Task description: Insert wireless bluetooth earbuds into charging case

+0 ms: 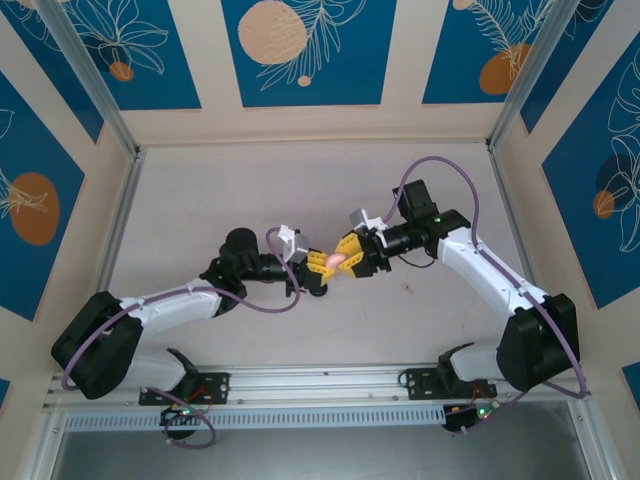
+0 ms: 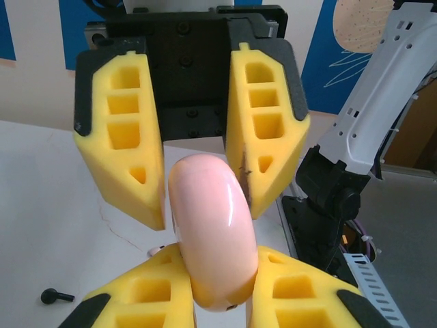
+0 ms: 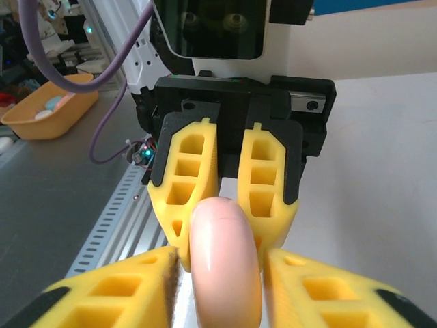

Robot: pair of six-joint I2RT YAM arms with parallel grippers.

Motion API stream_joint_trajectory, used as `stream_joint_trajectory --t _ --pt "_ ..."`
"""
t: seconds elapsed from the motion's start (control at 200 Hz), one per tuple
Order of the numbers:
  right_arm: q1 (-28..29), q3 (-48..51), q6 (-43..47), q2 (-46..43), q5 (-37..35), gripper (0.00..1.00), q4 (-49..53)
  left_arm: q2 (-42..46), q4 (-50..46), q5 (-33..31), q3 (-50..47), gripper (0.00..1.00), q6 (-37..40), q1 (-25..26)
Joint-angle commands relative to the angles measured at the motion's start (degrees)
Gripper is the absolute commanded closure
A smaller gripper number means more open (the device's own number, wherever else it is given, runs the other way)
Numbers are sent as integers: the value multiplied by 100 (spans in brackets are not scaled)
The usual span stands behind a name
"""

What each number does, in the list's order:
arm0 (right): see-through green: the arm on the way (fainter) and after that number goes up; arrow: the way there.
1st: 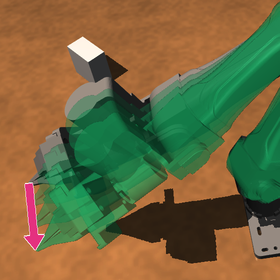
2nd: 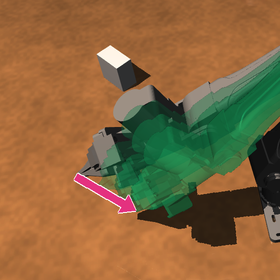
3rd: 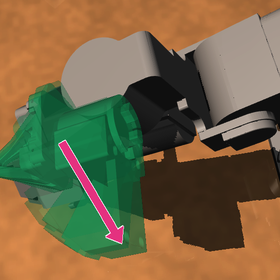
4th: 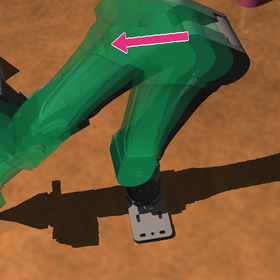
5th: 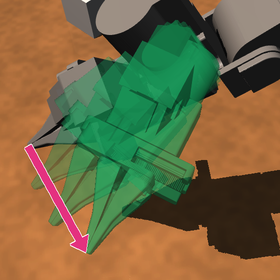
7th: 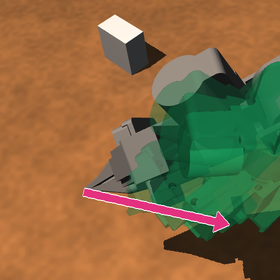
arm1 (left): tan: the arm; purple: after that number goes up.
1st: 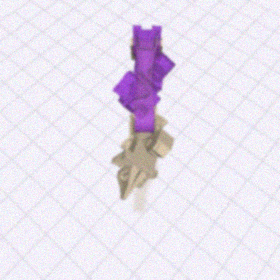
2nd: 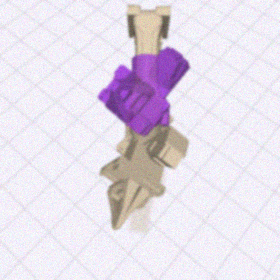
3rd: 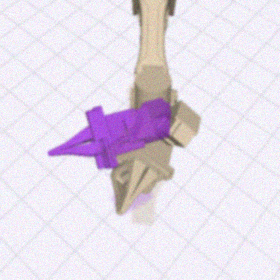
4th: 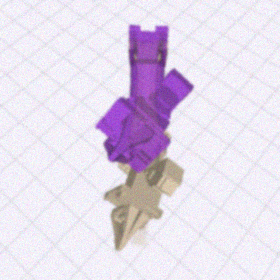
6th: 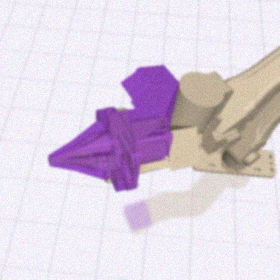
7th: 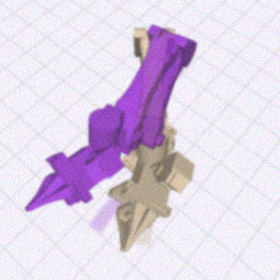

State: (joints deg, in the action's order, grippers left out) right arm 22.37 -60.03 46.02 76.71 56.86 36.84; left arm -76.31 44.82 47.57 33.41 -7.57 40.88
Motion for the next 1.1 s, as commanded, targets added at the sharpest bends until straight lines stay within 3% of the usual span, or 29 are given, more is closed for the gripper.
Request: stream_joint_trajectory --t 0.0,0.055,0.155,0.225,0.34,0.535,0.645,0.82,1.095 --pt "39 -202 320 79 264 73 423 -8 266 127 157 94 -11 -28" --pt "39 -227 395 81 251 79 489 -6 269 92 142 93 1 -32" --pt "46 -255 407 23 146 83 526 7 234 -41 89 82 57 -28" --pt "39 -247 386 -61 -39 84 534 26 129 -178 56 64 138 -28" --pt "72 -185 262 -280 -686 84 468 162 -430 -460 47 44 555 -28" --pt "637 -147 485 -543 -2621 84 704 503 -2323 -808 333 42 1763 -20" --pt "944 -231 566 -504 -3145 84 839 613 -3101 -871 523 41 2222 -21" --pt "1246 -324 575 -407 -3330 84 810 632 -3633 -800 680 43 2453 2" --pt "1331 -351 507 -275 -2985 84 573 556 -3700 -683 722 45 2436 75"
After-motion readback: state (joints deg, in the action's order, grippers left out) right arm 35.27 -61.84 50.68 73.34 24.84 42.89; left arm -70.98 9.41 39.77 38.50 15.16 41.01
